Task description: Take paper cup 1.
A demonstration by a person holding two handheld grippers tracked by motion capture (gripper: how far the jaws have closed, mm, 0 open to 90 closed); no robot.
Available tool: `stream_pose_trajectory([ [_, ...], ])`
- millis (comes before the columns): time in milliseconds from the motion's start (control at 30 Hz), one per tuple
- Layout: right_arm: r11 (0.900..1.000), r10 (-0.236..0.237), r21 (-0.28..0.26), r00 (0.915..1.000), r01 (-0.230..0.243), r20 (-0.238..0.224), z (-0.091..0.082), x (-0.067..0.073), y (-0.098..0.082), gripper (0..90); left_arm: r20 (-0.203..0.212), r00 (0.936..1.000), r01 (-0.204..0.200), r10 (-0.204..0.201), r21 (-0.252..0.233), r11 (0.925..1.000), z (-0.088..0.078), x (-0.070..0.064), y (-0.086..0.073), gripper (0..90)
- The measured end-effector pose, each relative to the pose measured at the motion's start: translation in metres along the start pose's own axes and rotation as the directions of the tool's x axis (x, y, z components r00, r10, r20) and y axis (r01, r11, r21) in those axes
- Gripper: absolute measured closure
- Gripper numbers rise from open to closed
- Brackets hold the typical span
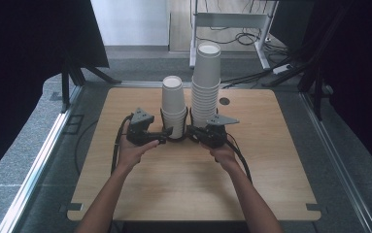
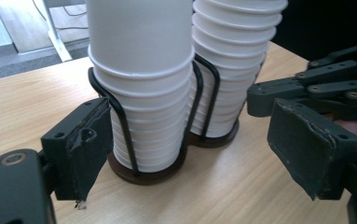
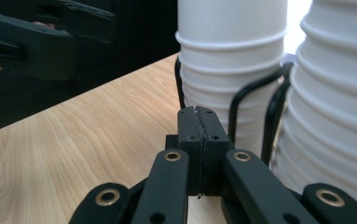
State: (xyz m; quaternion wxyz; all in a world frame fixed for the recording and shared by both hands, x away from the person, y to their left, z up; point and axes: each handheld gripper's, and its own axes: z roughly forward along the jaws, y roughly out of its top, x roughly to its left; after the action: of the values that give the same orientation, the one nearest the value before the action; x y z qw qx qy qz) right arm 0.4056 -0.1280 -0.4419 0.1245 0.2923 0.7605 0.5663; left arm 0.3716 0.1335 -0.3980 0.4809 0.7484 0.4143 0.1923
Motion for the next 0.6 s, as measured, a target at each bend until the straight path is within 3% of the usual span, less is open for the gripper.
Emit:
stream_pose_trajectory([
  [600,0.999,-0.027,0.025,0.9994,0.028,-0.020,0.028,0.004,0.014,89.2,-0.017,0.9998,0.006,-0.006,-0.001,1.0000,0.013,0.010,0.024,12.5],
])
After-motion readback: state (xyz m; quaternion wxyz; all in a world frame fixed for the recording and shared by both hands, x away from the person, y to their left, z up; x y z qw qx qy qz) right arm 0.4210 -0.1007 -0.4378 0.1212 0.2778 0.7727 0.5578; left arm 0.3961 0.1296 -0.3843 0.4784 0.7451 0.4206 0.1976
